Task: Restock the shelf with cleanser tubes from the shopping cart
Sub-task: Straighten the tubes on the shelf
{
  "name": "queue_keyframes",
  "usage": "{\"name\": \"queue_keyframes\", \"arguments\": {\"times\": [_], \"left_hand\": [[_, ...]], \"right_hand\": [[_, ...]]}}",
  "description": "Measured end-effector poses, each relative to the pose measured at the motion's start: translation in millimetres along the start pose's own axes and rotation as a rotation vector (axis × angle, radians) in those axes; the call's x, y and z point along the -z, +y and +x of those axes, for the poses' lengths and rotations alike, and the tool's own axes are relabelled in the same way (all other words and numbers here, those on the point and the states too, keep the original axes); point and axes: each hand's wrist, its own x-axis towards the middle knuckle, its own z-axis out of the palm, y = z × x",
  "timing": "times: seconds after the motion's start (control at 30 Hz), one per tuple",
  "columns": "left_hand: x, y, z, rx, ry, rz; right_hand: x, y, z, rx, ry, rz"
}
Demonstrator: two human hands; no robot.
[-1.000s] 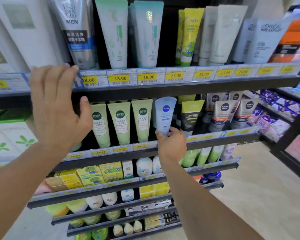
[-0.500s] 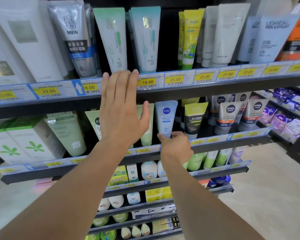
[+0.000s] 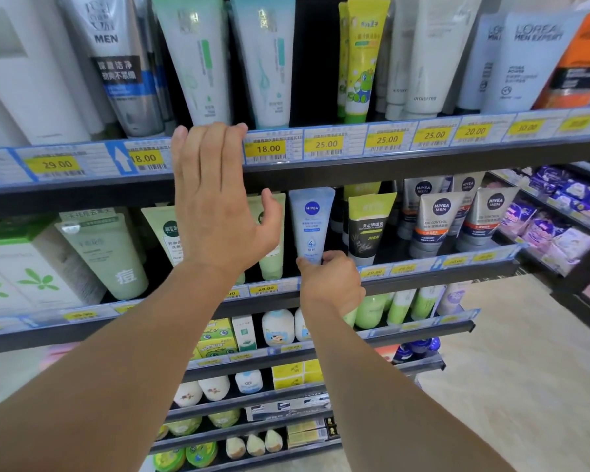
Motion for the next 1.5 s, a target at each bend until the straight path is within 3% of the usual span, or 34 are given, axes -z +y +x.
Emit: {"name": "queue_keyframes", "arguments": {"times": [0.5, 0.57, 0.63, 0.73, 0.83, 1.03, 1.5], "left_hand": [[2, -3, 1, -0.014, -0.036, -0.01], [1, -3, 2, -0.014, -0.036, -0.009], [1, -3, 1, -0.012, -0.037, -0.008], [1, -3, 1, -0.012, -0.04, 0.007], [1, -2, 1, -0.005, -0.042, 0.009], [3, -1, 0, -0.001, -0.064, 0.033], [12, -3, 1, -0.023, -0.142, 0.065]], "right_hand": [[9, 2, -6, 0.035, -0.052, 0.047], [20, 8, -10, 0.074, 0.007, 0.175], [37, 22, -6, 0.147, 0.167, 0.246], [60, 41, 16, 0.188, 0.294, 0.028], [67, 45, 39, 0.145, 0.223, -0.133], [62, 30, 54, 0.087, 0.091, -0.194], [51, 26, 58, 0.061, 0.147, -0.159]]}}
